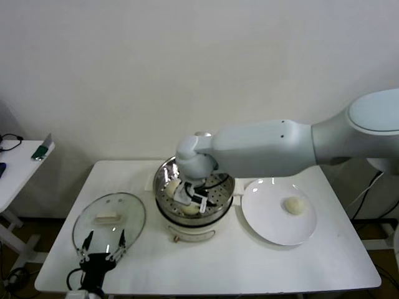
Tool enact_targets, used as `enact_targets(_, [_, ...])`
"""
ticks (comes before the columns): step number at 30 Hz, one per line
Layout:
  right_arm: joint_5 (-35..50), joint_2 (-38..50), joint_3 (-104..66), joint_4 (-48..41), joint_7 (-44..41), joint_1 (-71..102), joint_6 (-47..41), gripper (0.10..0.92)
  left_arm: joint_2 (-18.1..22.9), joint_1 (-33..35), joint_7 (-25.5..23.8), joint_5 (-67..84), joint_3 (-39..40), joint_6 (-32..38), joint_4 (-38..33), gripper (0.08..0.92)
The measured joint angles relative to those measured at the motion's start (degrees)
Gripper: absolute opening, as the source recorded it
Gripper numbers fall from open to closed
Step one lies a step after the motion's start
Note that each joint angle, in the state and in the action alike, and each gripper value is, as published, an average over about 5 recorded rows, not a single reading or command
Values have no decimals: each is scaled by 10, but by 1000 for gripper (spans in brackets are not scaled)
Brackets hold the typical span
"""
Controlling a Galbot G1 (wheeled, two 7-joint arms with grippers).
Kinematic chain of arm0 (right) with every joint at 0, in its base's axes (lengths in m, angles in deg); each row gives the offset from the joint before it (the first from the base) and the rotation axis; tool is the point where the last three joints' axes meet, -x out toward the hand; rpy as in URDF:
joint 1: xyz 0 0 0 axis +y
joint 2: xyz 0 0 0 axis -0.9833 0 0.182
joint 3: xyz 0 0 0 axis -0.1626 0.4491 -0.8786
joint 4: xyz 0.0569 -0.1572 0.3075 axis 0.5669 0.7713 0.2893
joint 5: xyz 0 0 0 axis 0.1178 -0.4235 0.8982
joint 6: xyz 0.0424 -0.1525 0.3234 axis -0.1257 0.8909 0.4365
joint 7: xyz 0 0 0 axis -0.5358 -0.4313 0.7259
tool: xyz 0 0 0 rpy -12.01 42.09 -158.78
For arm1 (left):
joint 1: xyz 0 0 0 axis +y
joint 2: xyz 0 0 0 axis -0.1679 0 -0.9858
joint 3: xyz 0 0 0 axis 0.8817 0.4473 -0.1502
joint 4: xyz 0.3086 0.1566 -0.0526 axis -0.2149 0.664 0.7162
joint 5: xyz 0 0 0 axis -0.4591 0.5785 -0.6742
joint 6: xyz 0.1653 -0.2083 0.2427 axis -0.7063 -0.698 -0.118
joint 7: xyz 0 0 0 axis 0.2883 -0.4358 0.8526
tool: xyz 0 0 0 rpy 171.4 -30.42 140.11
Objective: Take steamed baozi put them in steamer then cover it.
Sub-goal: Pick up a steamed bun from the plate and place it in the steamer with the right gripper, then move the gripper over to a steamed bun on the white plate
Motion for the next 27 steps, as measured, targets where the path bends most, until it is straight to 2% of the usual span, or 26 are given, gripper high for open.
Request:
enact_targets(9, [6,7,-1,-8,15,11,2,816,2,2,0,-5,4,1,-1,823])
enact_targets(19, [99,47,12,-50,-19,-58,48,823,-2,6,1,-11,9,4,-5,823])
enact_targets(27, [191,149,71,-86,-41,-107,16,823,-4,4,0,-11,12,4,-7,823])
